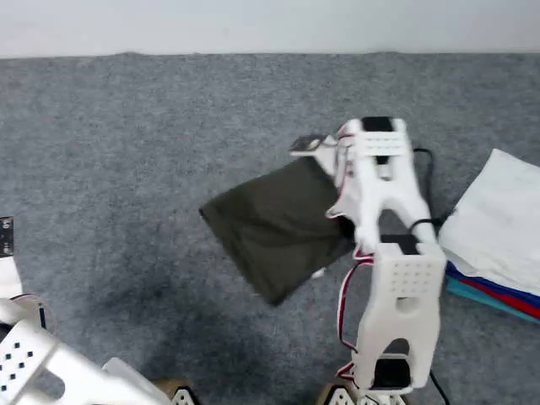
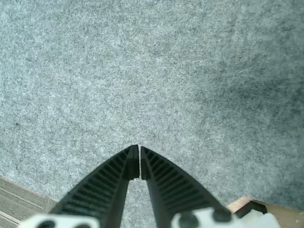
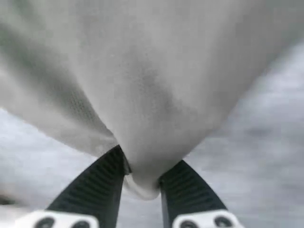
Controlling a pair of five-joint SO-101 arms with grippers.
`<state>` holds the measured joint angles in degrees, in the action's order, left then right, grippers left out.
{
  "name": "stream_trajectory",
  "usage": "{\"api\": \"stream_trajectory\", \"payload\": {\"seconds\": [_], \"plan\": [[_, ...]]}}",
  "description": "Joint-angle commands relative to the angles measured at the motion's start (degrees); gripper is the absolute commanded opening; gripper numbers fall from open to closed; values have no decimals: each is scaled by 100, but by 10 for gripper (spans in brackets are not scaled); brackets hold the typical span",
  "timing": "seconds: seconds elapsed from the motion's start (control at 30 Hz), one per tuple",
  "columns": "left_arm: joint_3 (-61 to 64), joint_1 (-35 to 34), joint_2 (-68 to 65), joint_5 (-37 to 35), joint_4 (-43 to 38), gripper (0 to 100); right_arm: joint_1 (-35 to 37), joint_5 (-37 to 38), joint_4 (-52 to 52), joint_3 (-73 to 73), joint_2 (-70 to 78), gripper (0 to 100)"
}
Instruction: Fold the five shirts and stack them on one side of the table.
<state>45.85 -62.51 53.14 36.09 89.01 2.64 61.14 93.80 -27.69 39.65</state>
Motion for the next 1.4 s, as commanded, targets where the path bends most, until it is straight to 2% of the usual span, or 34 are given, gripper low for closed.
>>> {"api": "stream_trajectory", "payload": {"seconds": [0.0,0.1,0.2,0.33,0.43,0.67,0.8,0.87,1.17,1.37], "plan": [[-40,53,105,18,44,15,-198,1547,-884,-607,-400,9],[-31,53,105,18,44,15,-31,2066,-1842,-615,-400,9],[-31,62,105,18,44,15,251,2110,-2545,-633,-242,9],[-31,53,105,18,44,15,435,2110,-2897,-642,-66,13],[-31,53,105,18,44,15,409,1846,-2897,-651,-145,64],[-4,53,97,35,44,15,259,-835,-2598,-651,-998,273],[277,53,97,35,9,15,391,-1837,-1921,-651,-1411,268],[382,44,97,35,9,15,505,-2611,-1473,-651,-1569,269],[391,53,97,44,-9,15,1015,-7200,-207,-651,-1824,272],[426,53,97,44,-246,15,1420,-8905,453,-615,-1798,401]]}}
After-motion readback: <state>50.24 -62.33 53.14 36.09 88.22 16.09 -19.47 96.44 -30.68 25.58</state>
